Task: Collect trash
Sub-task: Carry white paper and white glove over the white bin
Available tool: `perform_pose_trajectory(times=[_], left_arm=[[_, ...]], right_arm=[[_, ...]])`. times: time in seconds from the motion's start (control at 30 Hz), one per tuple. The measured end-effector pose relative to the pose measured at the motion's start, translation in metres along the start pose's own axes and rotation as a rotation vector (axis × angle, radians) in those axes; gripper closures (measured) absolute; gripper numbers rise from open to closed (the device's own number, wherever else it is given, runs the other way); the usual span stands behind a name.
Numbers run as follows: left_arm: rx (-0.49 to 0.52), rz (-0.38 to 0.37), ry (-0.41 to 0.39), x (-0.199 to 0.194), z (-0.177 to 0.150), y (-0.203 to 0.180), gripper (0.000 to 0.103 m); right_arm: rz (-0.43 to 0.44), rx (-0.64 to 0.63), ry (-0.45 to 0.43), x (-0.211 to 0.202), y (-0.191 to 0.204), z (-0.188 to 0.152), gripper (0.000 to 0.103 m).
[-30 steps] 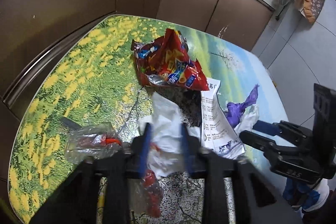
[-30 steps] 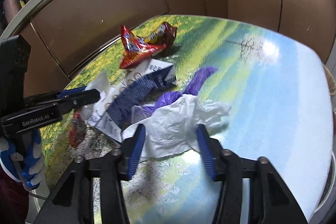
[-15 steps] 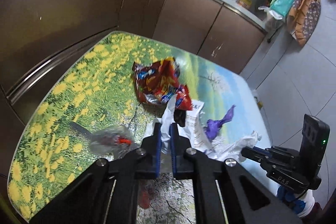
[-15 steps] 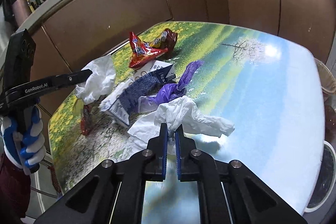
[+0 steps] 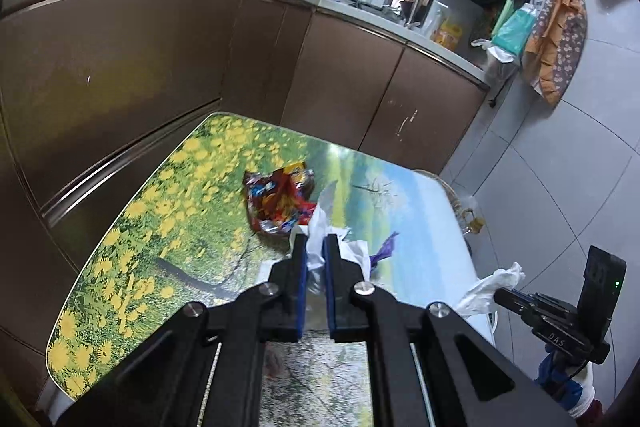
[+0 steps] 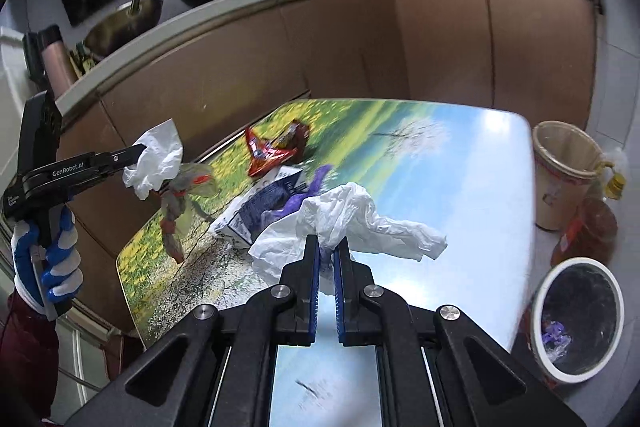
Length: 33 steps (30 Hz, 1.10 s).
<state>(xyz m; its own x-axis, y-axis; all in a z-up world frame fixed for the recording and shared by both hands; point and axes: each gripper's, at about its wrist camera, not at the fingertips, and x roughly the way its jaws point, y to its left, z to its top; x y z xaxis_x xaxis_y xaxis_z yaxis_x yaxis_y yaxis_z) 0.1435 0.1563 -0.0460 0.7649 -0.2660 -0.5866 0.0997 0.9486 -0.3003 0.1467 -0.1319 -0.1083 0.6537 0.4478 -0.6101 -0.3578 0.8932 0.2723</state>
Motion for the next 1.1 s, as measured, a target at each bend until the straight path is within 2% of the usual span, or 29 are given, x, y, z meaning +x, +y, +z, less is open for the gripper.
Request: perform_pose_trajectory(times=[0.2,0.37,0.5,0.77,1.03,1.1], left_arm=[[-0.022,-0.017,0.0,0.0,0.001,-0.014,0.096],[-0.089,-0.058,0.042,0.007,-0.011,-0.006,0.096],[-0.104,-0.13,0.093,0.015,-0.028,-0.005,0.096],[-0.009,-0.236,0.258,0.046,-0.087,-0.039,0.095],[0.112,-0.239,0.371,0.069,-0.131,-0.072,0.092],[0.128,-0.255,0.381,0.067,-0.137,-0.077,0.087]], right_arm=[[-0.041,0.05,-0.035,-0.029,-0.029,-0.007,0.096],[-0.064,0.077,-0.05,-0.046,-0.046,-0.013,0.096],[-0.074,0.091,-0.052,-0.05,-0.051,-0.017,0.096],[-0.084,0.095,-0.05,-0.055,-0.052,-0.019,0.096],[-0.098,0.103,-0.059,-0.063,-0.056,-0.02,0.096],[-0.1,0.105,-0.059,-0.065,-0.058,-0.021,0.096]])
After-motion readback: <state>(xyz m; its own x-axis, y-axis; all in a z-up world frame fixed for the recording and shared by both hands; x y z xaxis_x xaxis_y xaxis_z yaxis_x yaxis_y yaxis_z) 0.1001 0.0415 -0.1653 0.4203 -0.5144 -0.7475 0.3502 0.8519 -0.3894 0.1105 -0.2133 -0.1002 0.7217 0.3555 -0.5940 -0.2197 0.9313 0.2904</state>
